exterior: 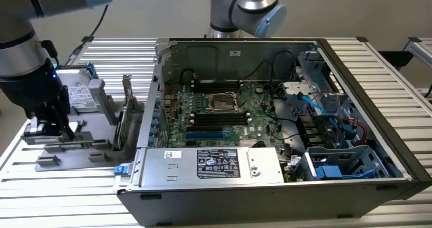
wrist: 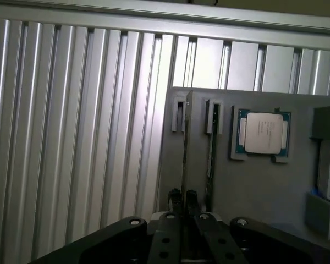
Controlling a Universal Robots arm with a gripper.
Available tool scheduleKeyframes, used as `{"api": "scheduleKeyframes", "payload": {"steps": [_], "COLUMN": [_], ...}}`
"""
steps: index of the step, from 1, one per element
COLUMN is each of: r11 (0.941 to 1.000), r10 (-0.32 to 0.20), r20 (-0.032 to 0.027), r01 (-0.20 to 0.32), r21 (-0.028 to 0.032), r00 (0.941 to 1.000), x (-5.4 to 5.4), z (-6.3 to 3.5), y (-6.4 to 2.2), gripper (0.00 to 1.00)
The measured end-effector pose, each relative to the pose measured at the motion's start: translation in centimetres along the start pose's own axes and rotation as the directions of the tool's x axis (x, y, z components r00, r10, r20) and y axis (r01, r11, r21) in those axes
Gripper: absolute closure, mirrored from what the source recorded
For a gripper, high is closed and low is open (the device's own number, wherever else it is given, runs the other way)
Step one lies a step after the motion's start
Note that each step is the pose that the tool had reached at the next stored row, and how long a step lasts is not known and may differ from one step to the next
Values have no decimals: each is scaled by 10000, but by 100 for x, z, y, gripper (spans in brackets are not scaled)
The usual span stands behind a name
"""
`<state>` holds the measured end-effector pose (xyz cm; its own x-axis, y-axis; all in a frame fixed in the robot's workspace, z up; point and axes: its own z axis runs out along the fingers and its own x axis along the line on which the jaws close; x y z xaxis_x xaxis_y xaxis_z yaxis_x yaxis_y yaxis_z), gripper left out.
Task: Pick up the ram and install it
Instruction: 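Pick up the ram and move it above insertion slot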
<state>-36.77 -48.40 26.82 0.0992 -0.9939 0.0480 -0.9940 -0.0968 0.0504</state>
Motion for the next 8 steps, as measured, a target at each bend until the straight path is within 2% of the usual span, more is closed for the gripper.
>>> {"api": "scheduleKeyframes", "payload": {"steps": [4,8], "r11": [10000,10000], "r10": [0,-1], "r20": [0,0], "r01": [0,1], "r21": [1,-3], "r00": [10000,10000], "x": [18,41], "z": [-185,-365], "y": [-90,-224], "gripper": [86,86]}}
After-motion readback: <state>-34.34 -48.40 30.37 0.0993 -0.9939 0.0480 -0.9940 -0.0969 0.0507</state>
